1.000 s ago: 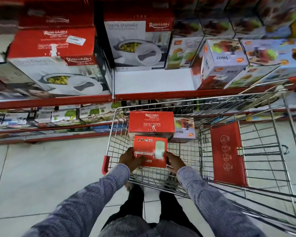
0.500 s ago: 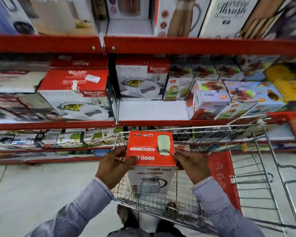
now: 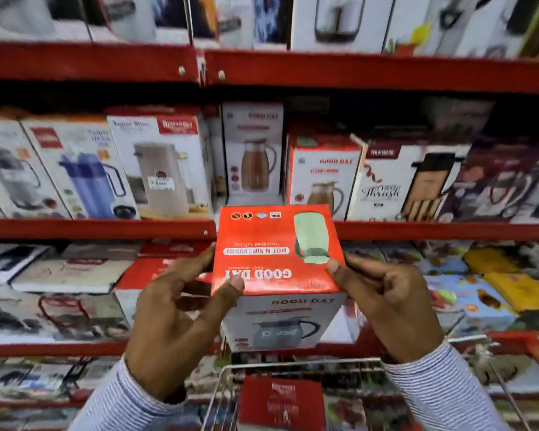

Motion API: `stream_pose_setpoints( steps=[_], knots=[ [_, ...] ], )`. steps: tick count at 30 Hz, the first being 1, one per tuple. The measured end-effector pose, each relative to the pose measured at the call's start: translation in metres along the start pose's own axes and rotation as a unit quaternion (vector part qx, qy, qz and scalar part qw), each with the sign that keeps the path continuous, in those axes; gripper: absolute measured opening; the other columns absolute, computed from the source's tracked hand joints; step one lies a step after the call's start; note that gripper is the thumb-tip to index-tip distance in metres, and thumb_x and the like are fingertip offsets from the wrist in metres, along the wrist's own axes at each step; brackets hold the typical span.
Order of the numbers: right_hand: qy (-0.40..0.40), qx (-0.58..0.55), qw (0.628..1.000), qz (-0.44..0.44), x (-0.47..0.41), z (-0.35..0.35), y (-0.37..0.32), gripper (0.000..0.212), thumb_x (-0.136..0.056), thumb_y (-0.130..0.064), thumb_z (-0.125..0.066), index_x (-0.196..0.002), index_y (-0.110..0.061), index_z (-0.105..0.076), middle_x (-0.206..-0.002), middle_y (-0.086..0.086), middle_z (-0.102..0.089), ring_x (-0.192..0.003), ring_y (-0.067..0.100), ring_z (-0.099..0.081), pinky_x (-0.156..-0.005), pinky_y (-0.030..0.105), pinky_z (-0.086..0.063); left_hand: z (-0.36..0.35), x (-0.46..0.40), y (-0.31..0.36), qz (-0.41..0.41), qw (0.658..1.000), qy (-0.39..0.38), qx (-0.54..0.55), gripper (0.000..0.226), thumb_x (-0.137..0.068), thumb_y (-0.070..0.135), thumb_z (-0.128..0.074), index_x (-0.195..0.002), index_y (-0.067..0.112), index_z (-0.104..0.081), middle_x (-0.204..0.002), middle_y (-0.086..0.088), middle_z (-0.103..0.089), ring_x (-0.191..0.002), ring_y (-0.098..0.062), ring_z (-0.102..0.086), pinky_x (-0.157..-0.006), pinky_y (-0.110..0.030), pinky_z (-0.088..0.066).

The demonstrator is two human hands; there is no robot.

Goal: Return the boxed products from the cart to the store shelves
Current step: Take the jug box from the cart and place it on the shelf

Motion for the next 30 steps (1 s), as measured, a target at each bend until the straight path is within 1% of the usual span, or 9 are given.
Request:
stream_pose_setpoints(
  steps=[4,7,9,12,15,18,22,26,30],
  knots=[
    [0.000,-0.019,0.997,0.074,-0.029,0.002,-0.043,0.023,-0.075,-0.029,-0.070,-0.097,-0.027,-0.073,-0.064,-0.027,-0.070,-0.054,-0.011,-0.063,-0.052,0.007,-0.047,0.022,-0.032,0.037,-0.076,0.997,0.025,0.022,0.048,-0.076,0.048,-0.067,-0.119,0.029,-0.068,-0.102,0.000,-0.074,-0.086,-0.013,-0.073,-0.076,-0.032,-0.059],
    [0.004,-0.008,0.993,0.116,-0.052,-0.003,-0.063,0.034,-0.081,-0.023,-0.071,-0.111,-0.009,-0.071,-0.091,-0.008,-0.077,-0.078,-0.003,-0.072,-0.070,0.015,-0.057,0.036,-0.055,0.054,-0.118,0.992,0.035,0.021,0.051,-0.077,0.047,-0.066,-0.124,0.027,-0.065,-0.107,-0.001,-0.074,-0.091,-0.018,-0.074,-0.077,-0.042,-0.061],
    [0.013,-0.015,0.992,0.126,-0.065,-0.009,-0.071,0.034,-0.081,-0.018,-0.071,-0.112,-0.005,-0.070,-0.093,-0.015,-0.075,-0.084,-0.005,-0.071,-0.073,0.010,-0.054,0.041,-0.069,0.060,-0.140,0.989,0.050,-0.002,0.050,-0.079,0.045,-0.066,-0.125,0.026,-0.065,-0.110,0.003,-0.073,-0.090,-0.014,-0.073,-0.077,-0.035,-0.061],
    [0.012,-0.017,0.991,0.134,-0.082,-0.019,-0.075,0.032,-0.082,-0.012,-0.070,-0.113,-0.005,-0.069,-0.077,-0.028,-0.070,-0.081,-0.011,-0.068,-0.071,0.005,-0.051,0.046,-0.088,0.057,-0.149,0.988,0.051,-0.004,0.050,-0.080,0.044,-0.064,-0.127,0.028,-0.063,-0.115,0.005,-0.071,-0.092,-0.011,-0.072,-0.081,-0.034,-0.061],
    [0.005,-0.011,0.992,0.129,-0.092,-0.029,-0.070,0.035,-0.084,-0.014,-0.069,-0.118,-0.008,-0.066,-0.100,-0.007,-0.075,-0.092,-0.003,-0.070,-0.080,0.014,-0.055,0.046,-0.102,0.044,-0.152,0.987,0.048,-0.006,0.052,-0.081,0.046,-0.065,-0.129,0.026,-0.061,-0.118,0.005,-0.069,-0.098,-0.011,-0.071,-0.083,-0.042,-0.061],
    [0.003,0.008,0.993,0.118,-0.103,-0.037,-0.061,0.038,-0.085,-0.019,-0.069,-0.122,-0.011,-0.064,-0.109,-0.002,-0.074,-0.097,-0.001,-0.070,-0.086,0.020,-0.056,0.041,-0.113,0.029,-0.142,0.989,0.041,-0.015,0.055,-0.082,0.040,-0.065,-0.134,0.023,-0.057,-0.123,0.008,-0.066,-0.107,-0.010,-0.067,-0.087,-0.043,-0.060],
    [0.005,0.042,0.993,0.108,-0.118,-0.045,-0.048,0.038,-0.085,-0.024,-0.068,-0.122,-0.017,-0.065,-0.110,-0.003,-0.074,-0.099,0.000,-0.070,-0.089,0.029,-0.057,0.032,-0.130,0.005,-0.119,0.992,0.038,-0.021,0.064,-0.078,0.043,-0.063,-0.138,0.025,-0.052,-0.125,0.008,-0.064,-0.108,-0.009,-0.066,-0.087,-0.037,-0.060],
    [0.011,0.054,0.994,0.091,-0.135,-0.049,-0.037,0.041,-0.085,-0.027,-0.068,-0.124,-0.018,-0.063,-0.111,-0.002,-0.074,-0.101,0.001,-0.069,-0.092,0.029,-0.056,0.022,-0.147,-0.012,-0.098,0.995,0.028,-0.010,0.058,-0.085,0.028,-0.069,-0.140,0.028,-0.049,-0.121,0.012,-0.063,-0.104,-0.003,-0.064,-0.073,-0.010,-0.055],
    [0.006,0.067,0.995,0.074,-0.154,-0.053,-0.027,0.039,-0.087,-0.028,-0.066,-0.125,-0.019,-0.063,-0.110,-0.002,-0.074,-0.099,-0.003,-0.068,-0.089,0.019,-0.054,0.013,-0.165,-0.020,-0.091,0.995,0.024,-0.027,0.055,-0.088,0.025,-0.066,-0.140,0.030,-0.048,-0.118,0.009,-0.063,-0.096,0.001,-0.063,-0.070,-0.009,-0.053]
  ],
)
Point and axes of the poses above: each hand's wrist, its own x-axis away from the middle knuckle, its own z-axis out of the back of the hand, y = z × x, the point moved 2 cm from there along -x, towards the middle knuckle
